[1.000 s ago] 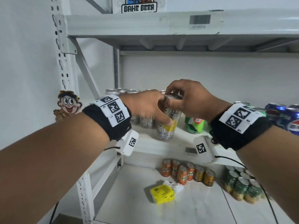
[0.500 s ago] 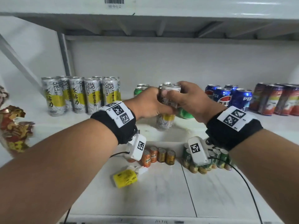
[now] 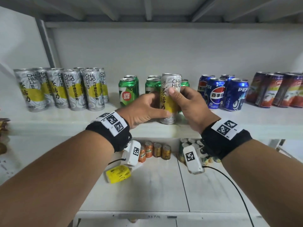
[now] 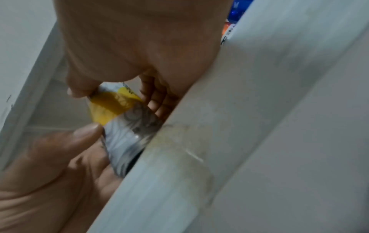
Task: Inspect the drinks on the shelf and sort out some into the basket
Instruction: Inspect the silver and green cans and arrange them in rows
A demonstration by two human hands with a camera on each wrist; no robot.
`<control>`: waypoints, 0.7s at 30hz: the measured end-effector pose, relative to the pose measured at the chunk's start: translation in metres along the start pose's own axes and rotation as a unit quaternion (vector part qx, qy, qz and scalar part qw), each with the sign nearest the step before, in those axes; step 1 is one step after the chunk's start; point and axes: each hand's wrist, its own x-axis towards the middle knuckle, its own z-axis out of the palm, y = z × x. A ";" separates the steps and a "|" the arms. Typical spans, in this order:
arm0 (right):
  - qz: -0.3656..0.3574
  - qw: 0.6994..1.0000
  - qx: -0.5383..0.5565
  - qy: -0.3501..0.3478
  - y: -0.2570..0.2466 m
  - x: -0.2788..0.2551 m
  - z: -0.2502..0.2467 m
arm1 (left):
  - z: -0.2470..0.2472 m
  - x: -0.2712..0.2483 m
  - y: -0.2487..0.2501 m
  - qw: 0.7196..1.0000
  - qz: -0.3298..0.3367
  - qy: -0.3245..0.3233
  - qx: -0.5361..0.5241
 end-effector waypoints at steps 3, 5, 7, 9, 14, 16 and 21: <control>-0.021 1.000 0.009 -0.003 0.005 -0.004 0.000 | -0.001 -0.002 -0.003 1.000 0.014 0.004 0.017; -0.028 0.999 0.020 -0.004 0.006 -0.005 -0.002 | 0.000 -0.002 -0.003 0.999 0.025 0.008 0.040; -0.033 0.999 0.013 -0.011 0.006 -0.006 -0.002 | 0.003 -0.004 -0.004 0.998 0.035 0.021 0.044; -0.035 0.999 -0.012 -0.021 0.007 -0.007 -0.001 | 0.005 -0.006 -0.003 0.997 0.049 0.042 0.048; -0.034 0.998 -0.030 -0.043 0.007 -0.009 -0.001 | 0.007 -0.009 -0.004 0.994 0.059 0.079 0.048; -0.034 0.998 -0.022 -0.045 0.006 -0.009 -0.002 | 0.007 -0.010 -0.003 0.994 0.055 0.086 0.048; -0.016 0.999 -0.008 -0.048 0.008 -0.007 -0.003 | 0.008 -0.011 -0.003 0.996 0.049 0.075 0.006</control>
